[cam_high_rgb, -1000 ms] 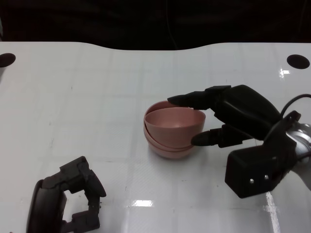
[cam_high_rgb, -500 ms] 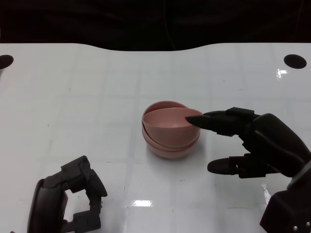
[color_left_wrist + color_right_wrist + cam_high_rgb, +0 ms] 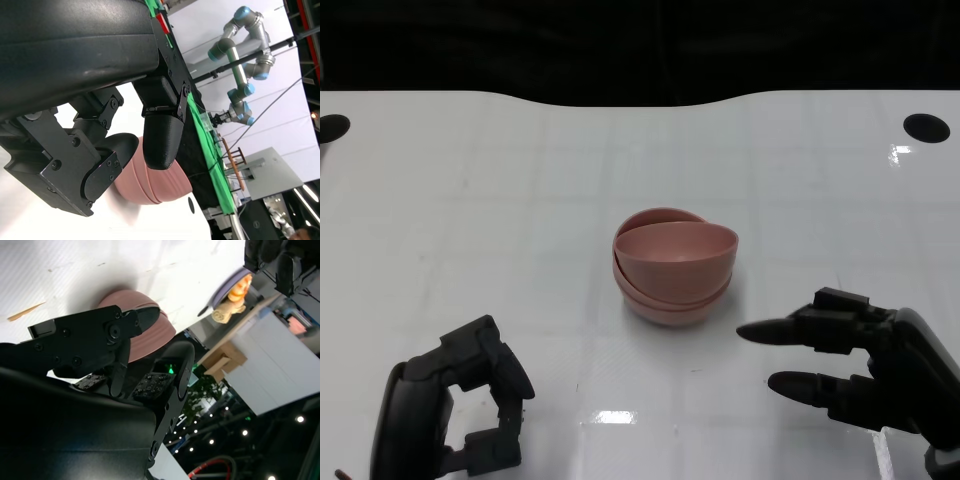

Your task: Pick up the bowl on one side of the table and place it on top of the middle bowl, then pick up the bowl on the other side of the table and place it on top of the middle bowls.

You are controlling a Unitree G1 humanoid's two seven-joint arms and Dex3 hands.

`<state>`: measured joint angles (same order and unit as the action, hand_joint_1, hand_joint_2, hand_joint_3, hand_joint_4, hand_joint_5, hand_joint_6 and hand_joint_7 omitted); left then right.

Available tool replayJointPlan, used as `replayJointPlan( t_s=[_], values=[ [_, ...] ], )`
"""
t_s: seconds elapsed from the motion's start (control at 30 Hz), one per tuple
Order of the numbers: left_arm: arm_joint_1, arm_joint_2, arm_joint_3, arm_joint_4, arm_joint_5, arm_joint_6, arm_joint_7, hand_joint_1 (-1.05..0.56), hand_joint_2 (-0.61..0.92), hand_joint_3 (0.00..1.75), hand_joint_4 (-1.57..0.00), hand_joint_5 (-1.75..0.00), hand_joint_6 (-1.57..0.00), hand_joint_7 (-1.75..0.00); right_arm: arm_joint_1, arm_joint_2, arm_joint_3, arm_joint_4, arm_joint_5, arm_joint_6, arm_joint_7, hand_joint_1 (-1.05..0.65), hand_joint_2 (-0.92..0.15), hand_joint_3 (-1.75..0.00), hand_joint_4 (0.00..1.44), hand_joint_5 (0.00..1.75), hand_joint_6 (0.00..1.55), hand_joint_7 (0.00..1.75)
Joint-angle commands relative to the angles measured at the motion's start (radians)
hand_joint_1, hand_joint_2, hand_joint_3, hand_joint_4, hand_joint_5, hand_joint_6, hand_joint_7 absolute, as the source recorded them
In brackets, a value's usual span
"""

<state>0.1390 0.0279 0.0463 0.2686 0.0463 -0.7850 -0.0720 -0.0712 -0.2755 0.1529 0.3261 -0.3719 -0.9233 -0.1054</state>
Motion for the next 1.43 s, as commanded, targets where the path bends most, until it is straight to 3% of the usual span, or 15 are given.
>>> replayJointPlan(
  t_s=[0.03, 0.07, 0.13, 0.33, 0.47, 0.63, 1.0, 1.3, 1.43],
  values=[
    [0.000, 0.020, 0.008, 0.015, -0.018, -0.020, -0.002, -0.01, 0.34, 1.50, -0.95, -1.75, -0.86, -1.56, -0.044, 0.022, -0.025, 0.091, 0.000, -0.076, -0.054, 0.04, -0.63, -0.61, 0.81, 1.29, 0.98, 0.67],
    [-0.001, 0.021, 0.009, 0.017, -0.020, -0.021, -0.002, -0.01, 0.34, 1.51, -0.95, -1.75, -0.86, -1.55, -0.053, 0.029, -0.027, 0.116, 0.002, -0.094, -0.062, 0.06, -0.43, -0.99, 0.83, 1.34, 0.95, 0.80],
    [-0.001, 0.025, 0.009, 0.021, -0.027, -0.022, -0.005, 0.00, 0.34, 1.50, -0.95, -1.75, -0.87, -1.54, -0.070, 0.035, -0.029, 0.158, 0.011, -0.126, -0.067, 0.13, -0.23, -1.39, 0.88, 1.44, 0.94, 0.98],
    [-0.004, 0.030, 0.009, 0.035, -0.040, -0.028, -0.011, 0.00, 0.34, 1.51, -0.95, -1.73, -0.87, -1.53, -0.098, 0.049, -0.029, 0.235, 0.052, -0.165, -0.047, 0.19, -0.15, -1.72, 0.99, 1.63, 0.97, 1.24],
    [-0.004, 0.031, 0.010, 0.038, -0.042, -0.029, -0.009, 0.01, 0.33, 1.52, -0.96, -1.71, -0.88, -1.50, -0.111, 0.058, -0.033, 0.253, 0.059, -0.179, -0.044, 0.20, -0.12, -1.74, 1.03, 1.74, 0.96, 1.44],
    [-0.006, 0.035, 0.007, 0.043, -0.055, -0.028, -0.018, 0.02, 0.31, 1.55, -0.97, -1.70, -0.89, -1.50, -0.112, 0.066, -0.032, 0.249, 0.075, -0.165, -0.024, 0.24, -0.09, -1.75, 1.06, 1.75, 0.95, 1.54],
    [-0.020, 0.035, 0.014, 0.064, -0.068, -0.026, -0.018, 0.02, 0.32, 1.54, -0.98, -1.68, -0.90, -1.50, -0.118, 0.072, -0.038, 0.264, 0.083, -0.161, 0.013, 0.26, -0.09, -1.75, 1.05, 1.73, 0.96, 1.55],
    [-0.032, 0.040, 0.008, 0.076, -0.054, -0.017, -0.020, 0.01, 0.26, 1.63, -0.97, -1.69, -0.92, -1.48, -0.142, 0.073, -0.038, 0.304, 0.084, -0.174, 0.016, 0.23, -0.09, -1.75, 1.07, 1.73, 0.97, 1.52],
    [-0.041, 0.037, 0.009, 0.096, -0.053, -0.036, -0.016, 0.00, 0.22, 1.64, -1.01, -1.66, -0.93, -1.48, -0.145, 0.075, -0.035, 0.304, 0.104, -0.165, 0.032, 0.32, -0.03, -1.75, 1.08, 1.71, 0.98, 1.51]
  ],
)
